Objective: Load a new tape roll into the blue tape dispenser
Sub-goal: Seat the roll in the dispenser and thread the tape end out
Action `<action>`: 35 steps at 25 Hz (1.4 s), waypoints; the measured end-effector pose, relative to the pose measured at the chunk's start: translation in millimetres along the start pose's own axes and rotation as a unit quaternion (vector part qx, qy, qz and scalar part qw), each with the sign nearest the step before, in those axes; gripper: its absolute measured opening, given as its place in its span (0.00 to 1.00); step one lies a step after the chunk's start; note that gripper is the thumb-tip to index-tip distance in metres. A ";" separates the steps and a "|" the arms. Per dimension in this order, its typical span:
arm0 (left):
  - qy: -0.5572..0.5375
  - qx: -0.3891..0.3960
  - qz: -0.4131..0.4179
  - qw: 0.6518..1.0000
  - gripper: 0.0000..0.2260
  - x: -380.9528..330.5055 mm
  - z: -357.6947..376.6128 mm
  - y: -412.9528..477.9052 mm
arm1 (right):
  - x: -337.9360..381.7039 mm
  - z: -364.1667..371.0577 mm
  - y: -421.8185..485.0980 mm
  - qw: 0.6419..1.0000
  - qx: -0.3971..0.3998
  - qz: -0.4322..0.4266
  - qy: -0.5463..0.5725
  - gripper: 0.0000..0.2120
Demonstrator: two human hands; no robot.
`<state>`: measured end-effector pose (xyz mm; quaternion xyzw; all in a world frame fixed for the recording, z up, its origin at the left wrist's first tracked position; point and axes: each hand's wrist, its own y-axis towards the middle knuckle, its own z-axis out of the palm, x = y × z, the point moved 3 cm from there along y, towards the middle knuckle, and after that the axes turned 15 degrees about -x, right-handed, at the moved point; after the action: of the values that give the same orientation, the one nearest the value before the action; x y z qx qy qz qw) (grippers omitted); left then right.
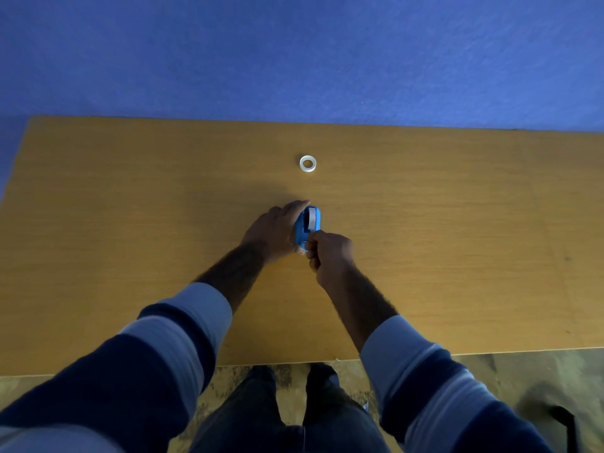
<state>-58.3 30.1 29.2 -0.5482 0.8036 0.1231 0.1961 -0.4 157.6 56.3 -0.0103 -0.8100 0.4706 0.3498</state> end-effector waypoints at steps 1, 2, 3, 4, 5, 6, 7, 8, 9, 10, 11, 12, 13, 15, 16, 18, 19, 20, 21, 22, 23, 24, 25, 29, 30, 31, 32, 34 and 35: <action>0.003 -0.005 0.002 1.000 0.51 0.3 0.1 0.3 | -1.7 -1.1 -1.4 1.000 0.004 -0.006 0.006 0.05; 0.007 -0.010 0.007 1.000 0.51 0.6 0.3 0.8 | -3.7 -2.3 -3.0 1.000 0.009 -0.010 0.016 0.05; 0.010 -0.014 0.012 1.000 0.51 1.1 0.5 1.2 | -6.4 -3.5 -4.4 0.999 0.014 -0.013 0.030 0.05; 0.010 -0.016 0.016 1.000 0.50 1.7 0.7 1.5 | -9.0 -4.7 -5.7 0.999 0.020 -0.014 0.042 0.05; 0.006 -0.018 0.018 1.000 0.50 2.4 0.8 1.5 | -11.4 -5.8 -6.4 0.998 0.024 -0.017 0.052 0.06; 0.001 -0.020 0.021 1.000 0.50 3.0 0.8 1.4 | -13.2 -6.6 -6.9 0.998 0.028 -0.020 0.057 0.07; -0.004 -0.021 0.023 0.999 0.50 4.1 0.7 1.3 | -14.3 -7.1 -7.1 0.998 0.029 -0.024 0.059 0.07; -0.006 -0.021 0.027 0.999 0.50 5.4 1.0 1.2 | -14.8 -7.4 -7.3 0.997 0.028 -0.028 0.059 0.07; -0.008 -0.020 0.030 0.999 0.50 6.2 1.6 0.9 | -15.1 -7.7 -7.1 0.997 0.026 -0.032 0.058 0.06; -0.009 -0.020 0.032 0.999 0.50 7.1 2.1 0.6 | -15.6 -7.8 -7.2 0.997 0.024 -0.037 0.056 0.06; -0.009 -0.019 0.033 0.999 0.50 7.7 2.7 0.5 | -16.5 -7.7 -7.3 0.998 0.023 -0.039 0.052 0.05; -0.007 -0.018 0.033 0.999 0.51 8.4 3.4 0.6 | -17.5 -7.7 -7.5 0.998 0.022 -0.039 0.049 0.05; -0.003 -0.016 0.032 0.999 0.51 9.4 4.1 1.1 | -18.8 -7.8 -7.2 0.998 0.020 -0.037 0.049 0.04; 0.012 -0.005 0.031 0.999 0.51 12.5 6.8 2.2 | -20.0 -7.6 -6.6 0.998 0.014 -0.027 0.056 0.04; 0.022 0.001 0.033 0.999 0.51 14.3 8.5 2.5 | -20.3 -7.2 -6.1 0.998 0.012 -0.022 0.060 0.04; 0.047 0.007 0.041 0.998 0.51 18.2 11.5 2.4 | -21.9 -5.4 -5.8 0.998 0.013 -0.019 0.063 0.04; 0.060 0.009 0.045 0.997 0.51 20.0 12.8 2.1 | -23.4 -5.1 -5.8 0.998 0.014 -0.019 0.062 0.04; 0.070 0.011 0.048 0.996 0.51 21.7 13.6 2.0 | -24.7 -4.9 -5.8 0.998 0.014 -0.020 0.062 0.04; 0.077 0.013 0.049 0.996 0.51 22.8 14.3 1.8 | -25.9 -4.9 -5.4 0.998 0.012 -0.020 0.062 0.04; 0.083 0.017 0.049 0.995 0.51 23.8 14.5 2.1 | -26.9 -4.6 -4.7 0.998 0.011 -0.021 0.063 0.04; 0.087 0.020 0.050 0.995 0.51 24.6 14.7 2.5 | -27.7 -4.4 -3.8 0.998 0.010 -0.021 0.063 0.05; 0.089 0.022 0.049 0.995 0.51 25.5 14.9 2.7 | -28.5 -4.0 -3.4 0.998 0.010 -0.021 0.063 0.05; 0.087 0.024 0.048 0.995 0.51 25.8 15.3 2.7 | -29.1 -3.9 -3.1 0.998 0.011 -0.021 0.063 0.05; 0.074 0.021 0.046 0.996 0.50 24.9 16.4 1.4 | -31.4 -4.6 -2.8 0.997 0.024 -0.035 0.063 0.06; 0.071 0.019 0.046 0.996 0.50 25.0 15.9 1.3 | -31.7 -4.9 -2.9 0.997 0.026 -0.040 0.059 0.06; 0.069 0.017 0.046 0.996 0.50 25.1 15.5 1.2 | -31.6 -5.5 -2.9 0.997 0.028 -0.044 0.055 0.07; 0.067 0.017 0.046 0.997 0.50 24.9 15.4 1.1 | -31.8 -6.3 -3.0 0.997 0.030 -0.051 0.052 0.07; 0.067 0.018 0.044 0.997 0.50 24.9 16.0 1.0 | -31.7 -7.0 -3.5 0.996 0.035 -0.071 0.046 0.07; 0.067 0.019 0.042 0.997 0.50 24.9 16.4 0.9 | -31.3 -7.3 -4.6 0.995 0.037 -0.084 0.044 0.06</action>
<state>-64.2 16.5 3.4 -0.5171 0.8396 0.0791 0.1464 28.9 149.7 44.7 0.0503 -0.7736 0.4685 0.4238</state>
